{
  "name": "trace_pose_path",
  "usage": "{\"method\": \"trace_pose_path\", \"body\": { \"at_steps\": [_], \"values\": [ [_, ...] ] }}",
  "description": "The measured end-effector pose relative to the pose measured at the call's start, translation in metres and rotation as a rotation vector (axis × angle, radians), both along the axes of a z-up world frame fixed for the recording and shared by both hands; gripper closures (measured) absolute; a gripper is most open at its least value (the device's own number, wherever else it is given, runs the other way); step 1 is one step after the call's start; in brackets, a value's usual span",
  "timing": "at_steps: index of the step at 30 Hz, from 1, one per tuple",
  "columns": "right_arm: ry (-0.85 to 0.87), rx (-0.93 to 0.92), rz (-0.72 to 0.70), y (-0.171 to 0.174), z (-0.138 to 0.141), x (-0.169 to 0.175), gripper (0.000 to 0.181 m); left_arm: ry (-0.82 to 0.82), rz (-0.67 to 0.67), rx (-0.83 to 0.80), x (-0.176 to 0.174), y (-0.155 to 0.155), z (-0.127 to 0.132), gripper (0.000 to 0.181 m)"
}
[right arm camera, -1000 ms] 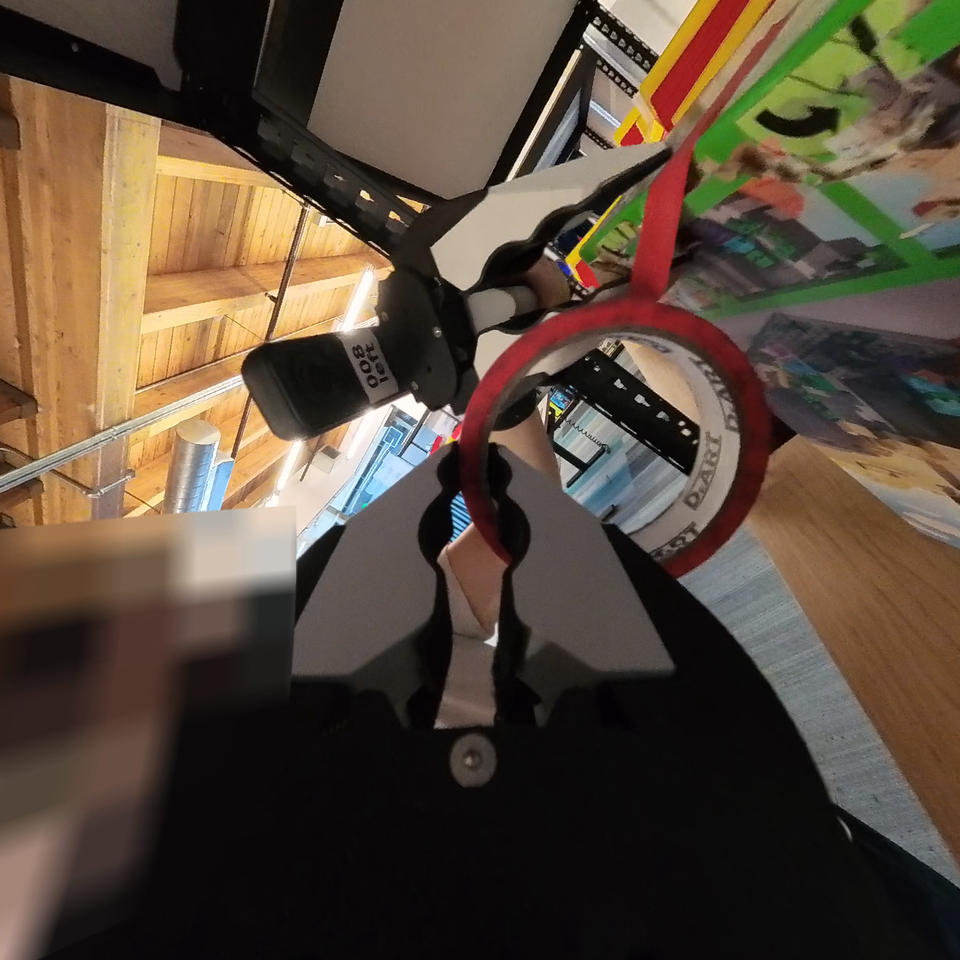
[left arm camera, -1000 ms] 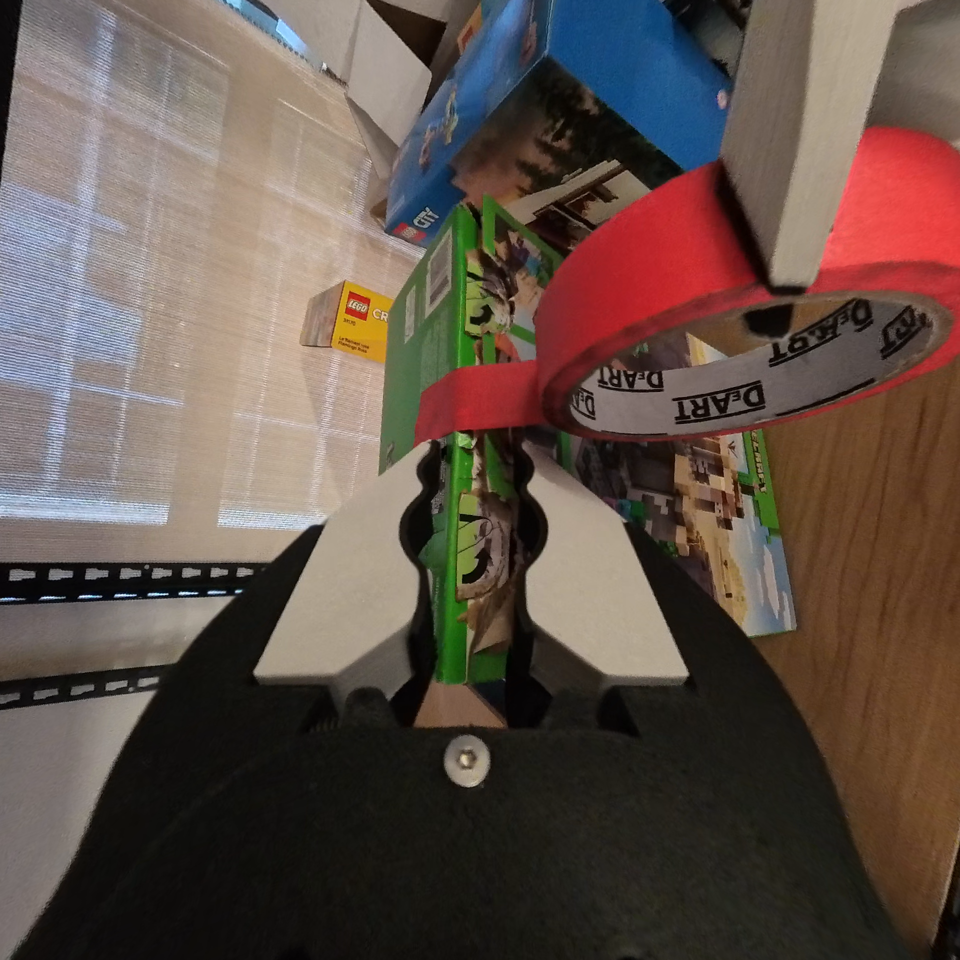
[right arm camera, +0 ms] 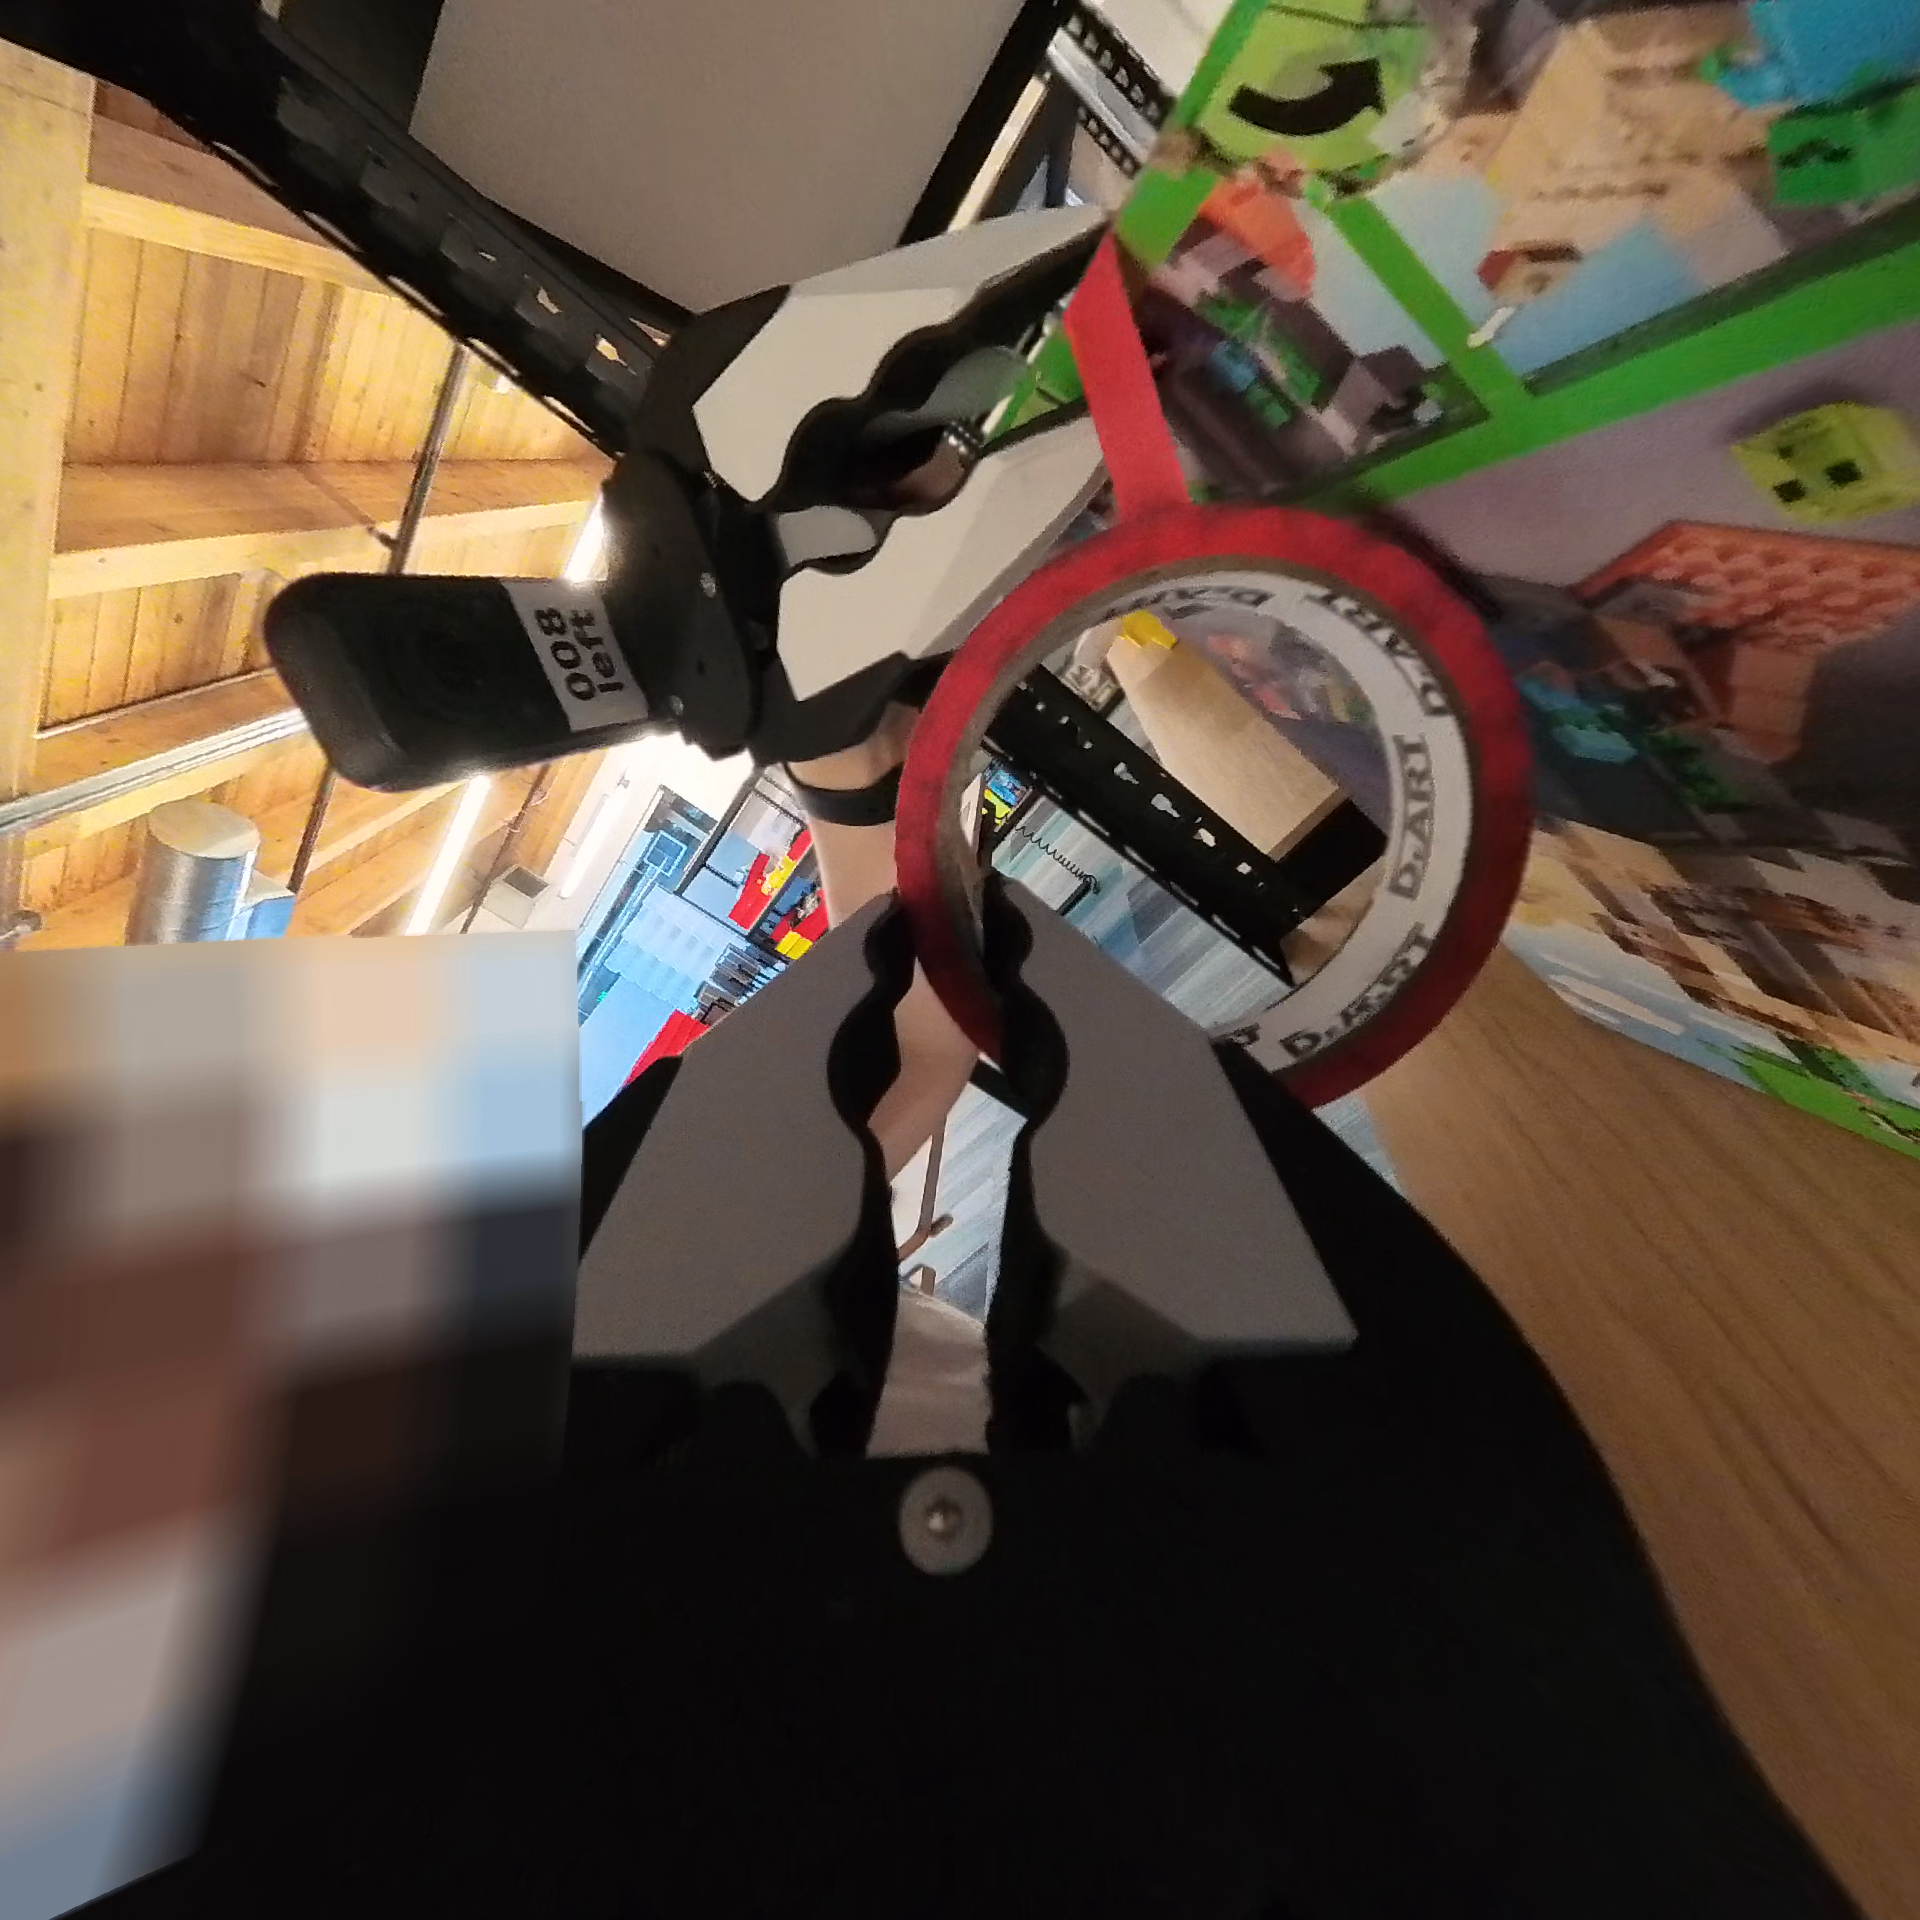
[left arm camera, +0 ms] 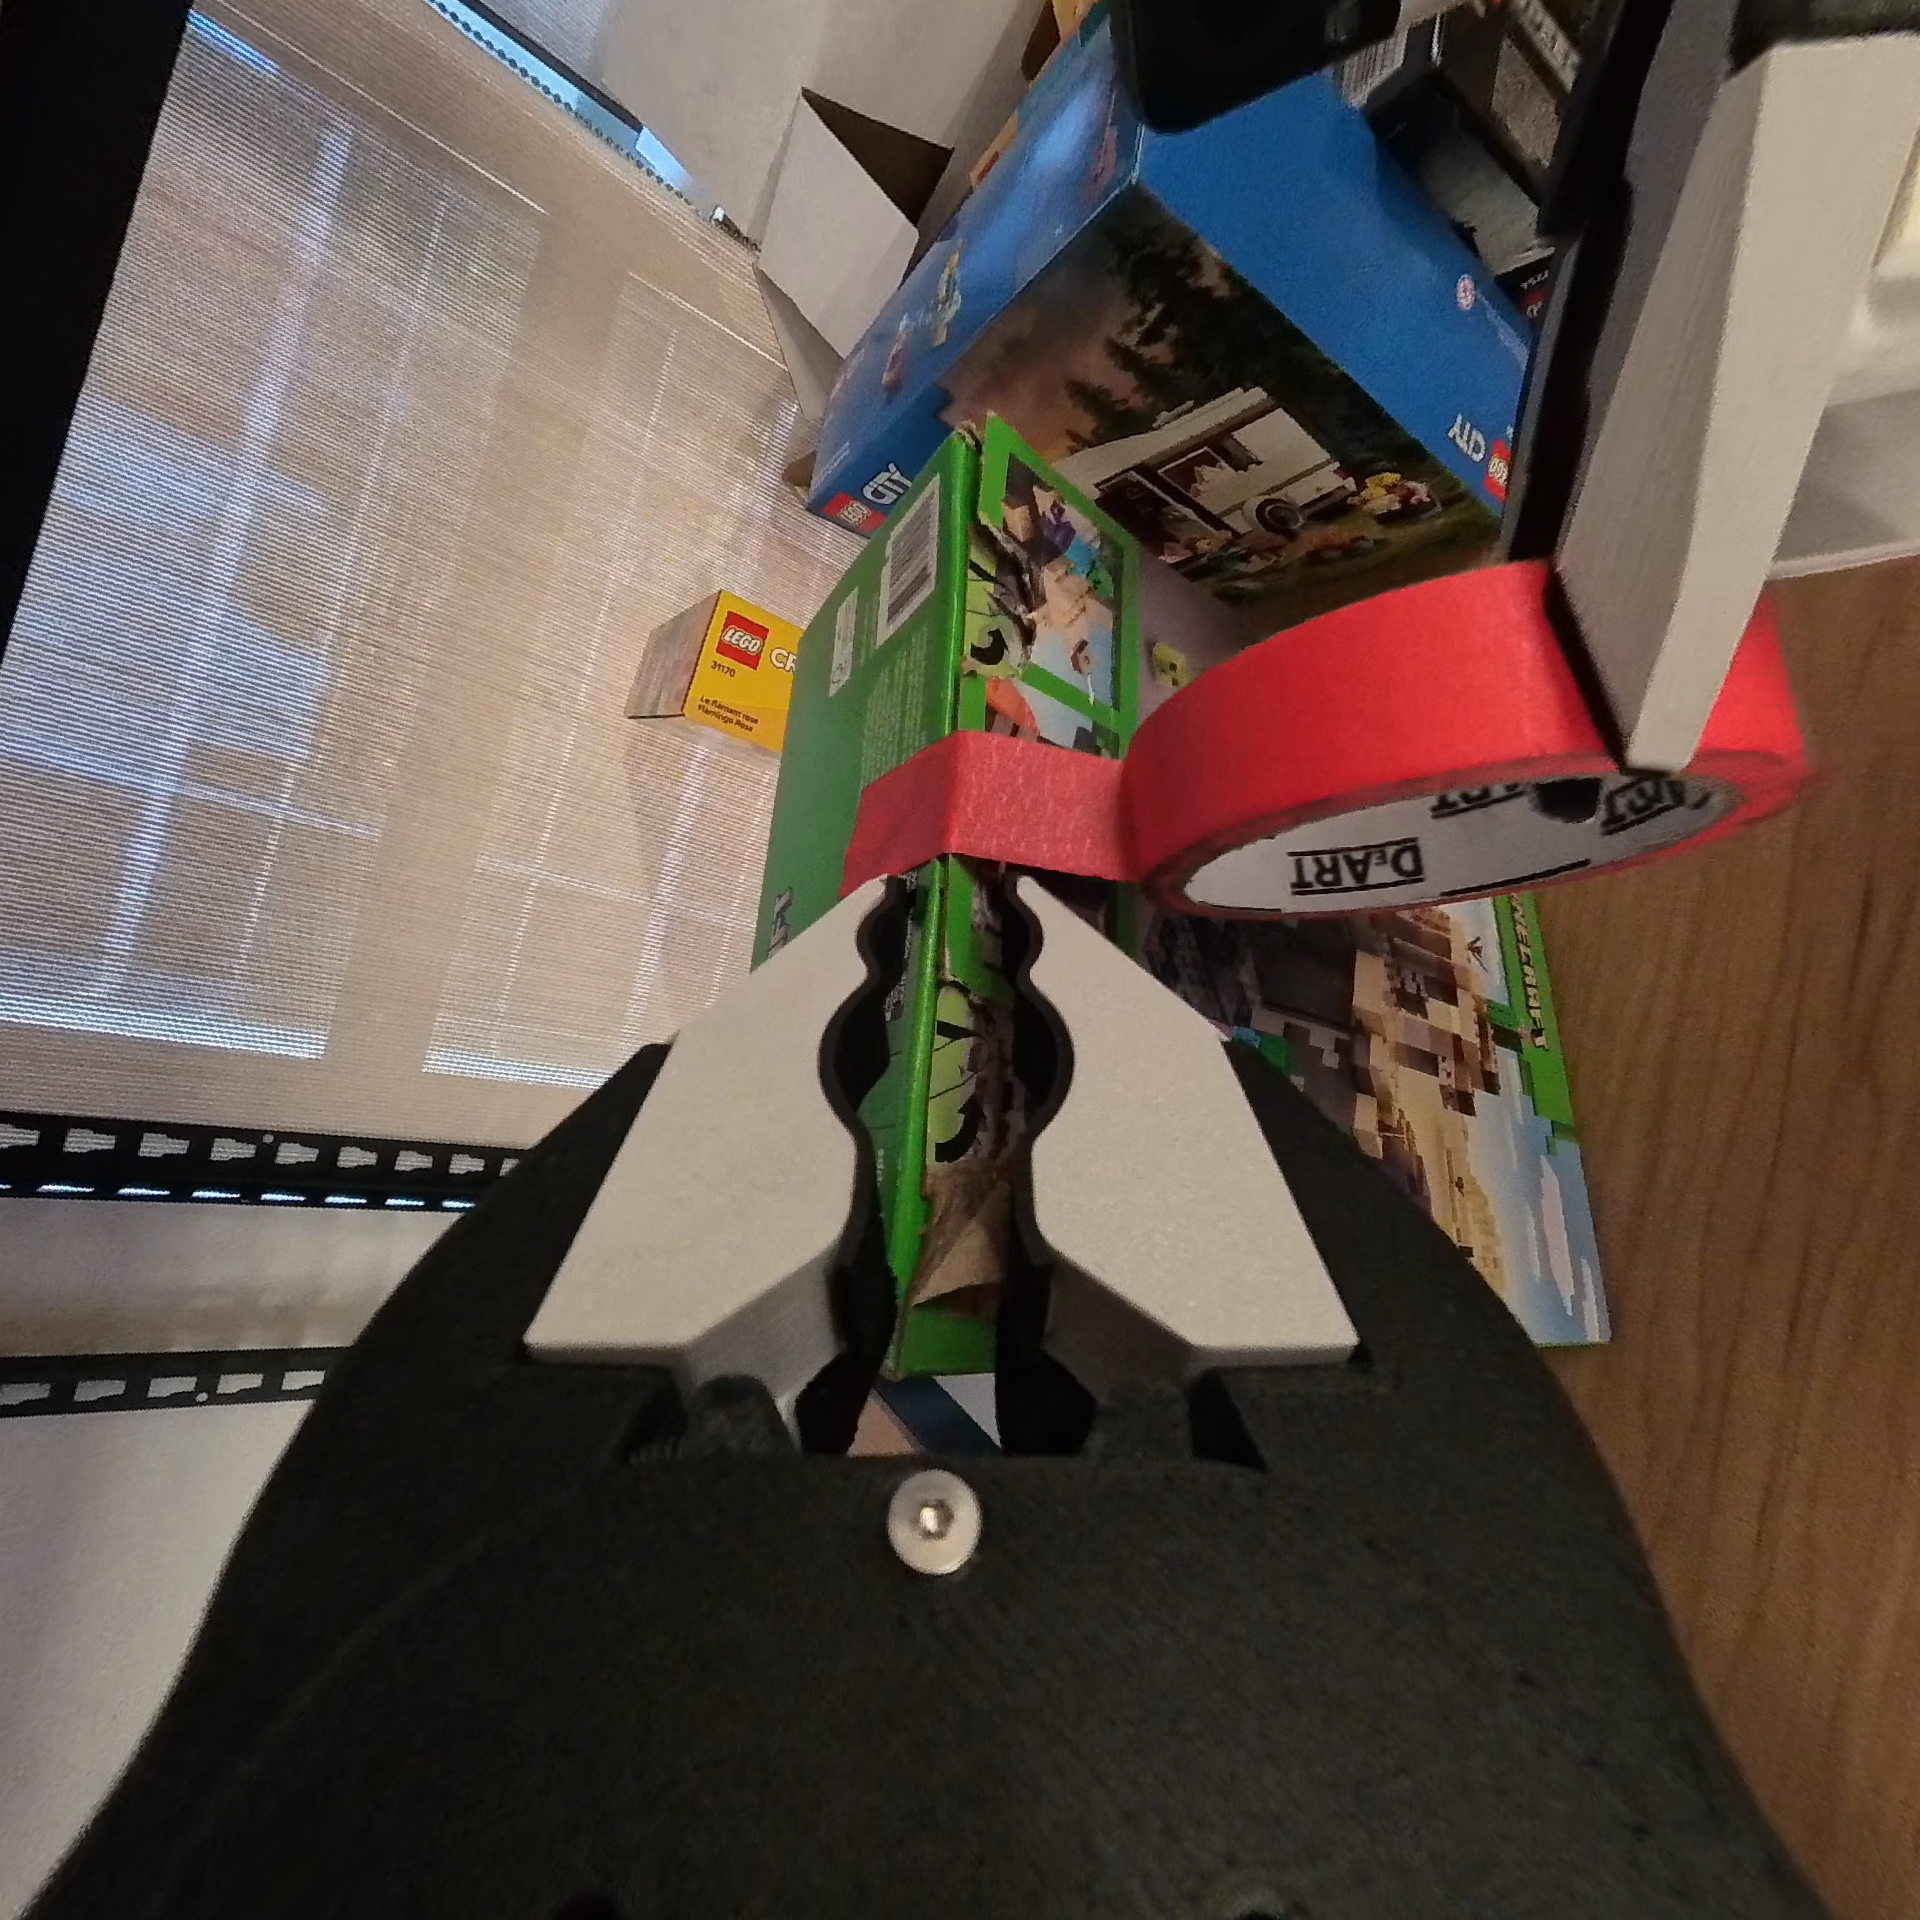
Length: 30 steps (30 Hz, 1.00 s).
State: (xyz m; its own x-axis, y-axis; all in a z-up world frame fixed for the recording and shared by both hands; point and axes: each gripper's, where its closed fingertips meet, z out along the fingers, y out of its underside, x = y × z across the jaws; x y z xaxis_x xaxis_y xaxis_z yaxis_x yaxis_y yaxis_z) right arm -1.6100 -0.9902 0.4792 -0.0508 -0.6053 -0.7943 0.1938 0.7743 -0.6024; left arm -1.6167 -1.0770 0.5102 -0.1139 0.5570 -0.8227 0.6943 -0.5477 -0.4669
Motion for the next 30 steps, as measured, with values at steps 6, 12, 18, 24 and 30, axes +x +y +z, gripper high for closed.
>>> {"method": "trace_pose_path", "body": {
  "at_steps": [6,12,18,24,30],
  "values": [
    [-0.055,0.038,0.015,-0.003,-0.002,0.000,0.169,0.005,-0.002,0.029,0.000,0.000,0.000,0.164],
    [-0.138,0.083,0.042,-0.004,-0.003,-0.003,0.169,0.008,0.002,0.019,0.000,-0.001,0.000,0.164],
    [-0.125,0.035,0.009,-0.003,-0.002,-0.005,0.167,-0.018,0.008,-0.023,0.000,0.000,-0.001,0.161],
    [0.014,-0.099,-0.072,0.002,-0.009,-0.022,0.142,-0.013,0.010,-0.038,0.000,-0.001,0.000,0.160],
    [0.298,-0.549,-0.338,-0.020,0.008,-0.073,0.149,0.004,0.012,-0.071,0.000,-0.001,0.000,0.160]
  ]
}}
